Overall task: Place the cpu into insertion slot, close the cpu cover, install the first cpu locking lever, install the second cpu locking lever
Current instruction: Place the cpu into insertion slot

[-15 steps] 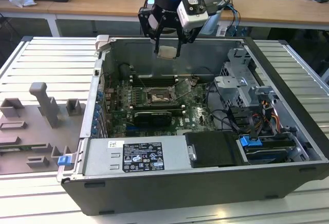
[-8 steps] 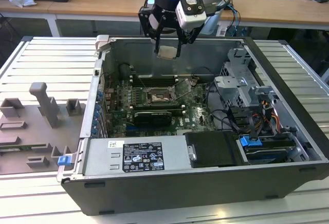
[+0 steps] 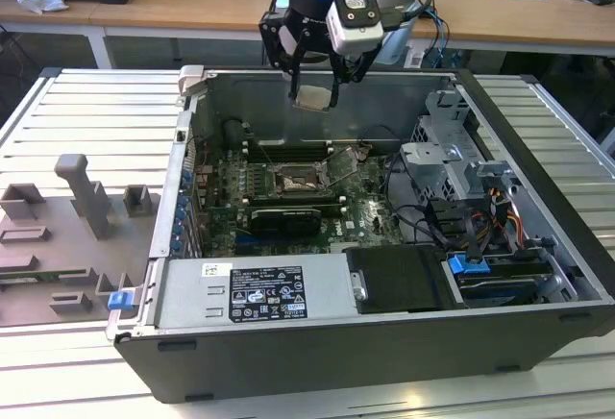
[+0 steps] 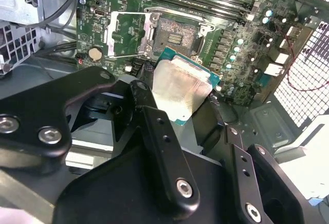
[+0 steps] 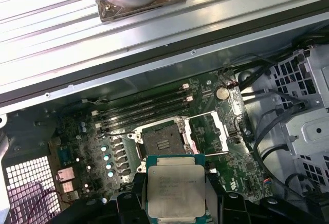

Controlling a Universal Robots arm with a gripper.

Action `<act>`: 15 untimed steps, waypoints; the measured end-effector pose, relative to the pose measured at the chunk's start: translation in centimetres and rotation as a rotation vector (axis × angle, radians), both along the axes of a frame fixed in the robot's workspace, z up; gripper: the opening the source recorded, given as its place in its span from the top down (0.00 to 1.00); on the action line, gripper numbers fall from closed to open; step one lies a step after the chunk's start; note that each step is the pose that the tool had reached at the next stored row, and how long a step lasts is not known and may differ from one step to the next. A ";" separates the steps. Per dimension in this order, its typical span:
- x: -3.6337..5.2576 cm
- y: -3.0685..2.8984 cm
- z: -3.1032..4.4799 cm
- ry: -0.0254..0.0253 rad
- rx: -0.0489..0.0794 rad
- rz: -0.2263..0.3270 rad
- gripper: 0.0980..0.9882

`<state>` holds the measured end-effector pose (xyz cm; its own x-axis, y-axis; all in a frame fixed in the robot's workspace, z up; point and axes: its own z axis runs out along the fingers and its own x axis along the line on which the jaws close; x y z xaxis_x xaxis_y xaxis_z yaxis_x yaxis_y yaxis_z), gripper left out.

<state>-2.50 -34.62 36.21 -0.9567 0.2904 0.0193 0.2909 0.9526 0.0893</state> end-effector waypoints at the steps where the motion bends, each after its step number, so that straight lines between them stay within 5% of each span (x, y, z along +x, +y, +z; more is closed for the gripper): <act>1: 0.00 0.00 0.00 0.0000 0.000 -0.006 0.50; 15: 0.00 0.00 0.00 0.0000 0.000 -0.072 0.50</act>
